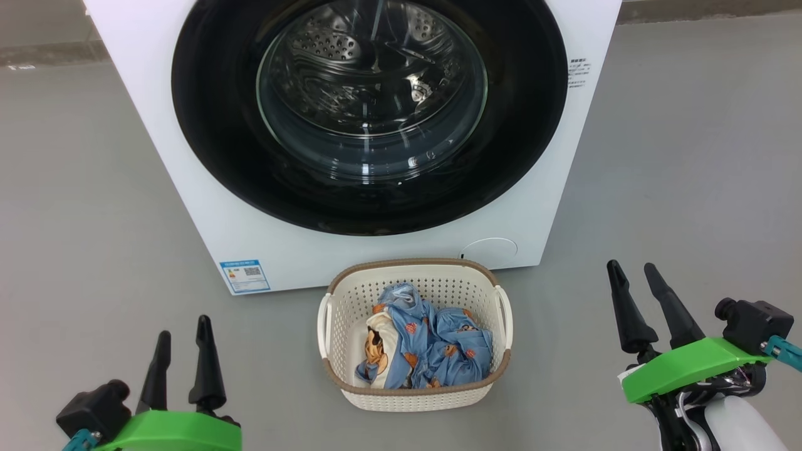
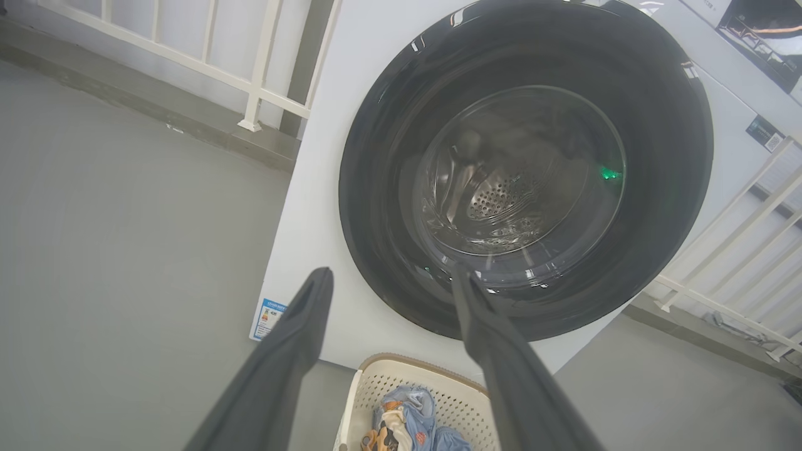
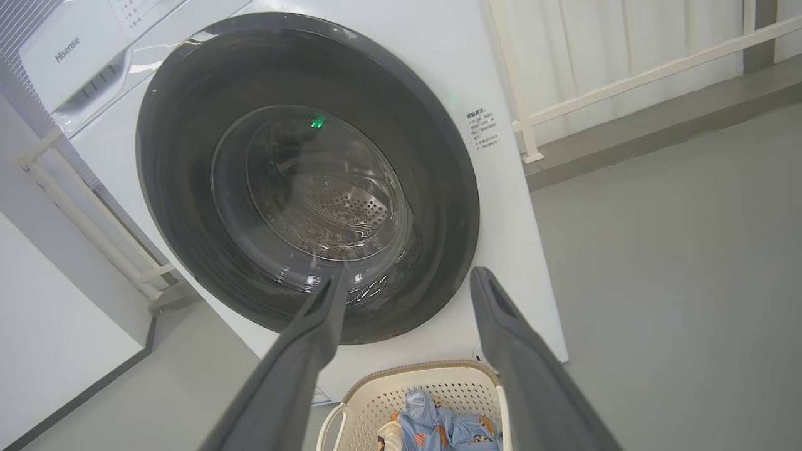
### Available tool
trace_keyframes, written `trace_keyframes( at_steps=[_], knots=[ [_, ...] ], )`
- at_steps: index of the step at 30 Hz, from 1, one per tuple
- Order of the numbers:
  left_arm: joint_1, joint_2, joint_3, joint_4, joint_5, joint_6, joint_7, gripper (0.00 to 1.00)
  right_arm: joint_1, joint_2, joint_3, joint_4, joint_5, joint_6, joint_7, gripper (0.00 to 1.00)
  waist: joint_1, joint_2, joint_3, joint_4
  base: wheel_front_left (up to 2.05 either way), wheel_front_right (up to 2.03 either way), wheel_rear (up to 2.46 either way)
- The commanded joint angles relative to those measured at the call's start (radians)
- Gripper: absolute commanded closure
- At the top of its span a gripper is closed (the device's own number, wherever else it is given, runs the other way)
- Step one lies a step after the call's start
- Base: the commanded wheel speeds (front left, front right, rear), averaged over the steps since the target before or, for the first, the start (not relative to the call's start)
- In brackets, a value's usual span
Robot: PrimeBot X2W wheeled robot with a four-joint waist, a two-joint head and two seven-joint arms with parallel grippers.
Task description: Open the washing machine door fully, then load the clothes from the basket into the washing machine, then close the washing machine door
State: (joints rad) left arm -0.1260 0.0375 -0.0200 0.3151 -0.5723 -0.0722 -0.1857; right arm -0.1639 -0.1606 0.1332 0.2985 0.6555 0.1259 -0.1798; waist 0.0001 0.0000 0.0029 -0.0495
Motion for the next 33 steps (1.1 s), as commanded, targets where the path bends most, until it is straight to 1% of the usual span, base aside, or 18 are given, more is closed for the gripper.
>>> trace_keyframes(
  at_steps=[1, 11, 22, 33],
  knots=[
    [-0.051, 0.012, 0.021, -0.016, 0.04, 0.007, -0.016, 0.0, -0.054, -0.018, 0.026, -0.023, -0.039, 0.004, -0.022, 0.0, 0.0, 0.0, 0.0, -0.001, 0.0, 0.0, 0.0],
    [-0.061, 0.013, 0.021, -0.016, 0.164, 0.021, -0.042, 0.0, -0.064, -0.03, 0.045, -0.024, -0.131, 0.004, -0.048, 0.0, 0.0, 0.0, 0.001, -0.006, 0.0, 0.0, 0.0],
    [-0.074, 0.014, 0.018, -0.002, 0.293, 0.024, -0.075, 0.0, -0.074, -0.042, 0.066, -0.019, -0.243, 0.005, -0.081, 0.0, 0.0, 0.0, -0.001, -0.011, 0.0, 0.0, 0.0],
    [-0.078, 0.014, 0.022, 0.008, 0.296, 0.021, -0.076, 0.0, -0.071, -0.04, 0.056, -0.013, -0.248, 0.005, -0.082, 0.0, 0.0, 0.0, -0.001, -0.01, 0.0, 0.0, 0.0]
  ],
)
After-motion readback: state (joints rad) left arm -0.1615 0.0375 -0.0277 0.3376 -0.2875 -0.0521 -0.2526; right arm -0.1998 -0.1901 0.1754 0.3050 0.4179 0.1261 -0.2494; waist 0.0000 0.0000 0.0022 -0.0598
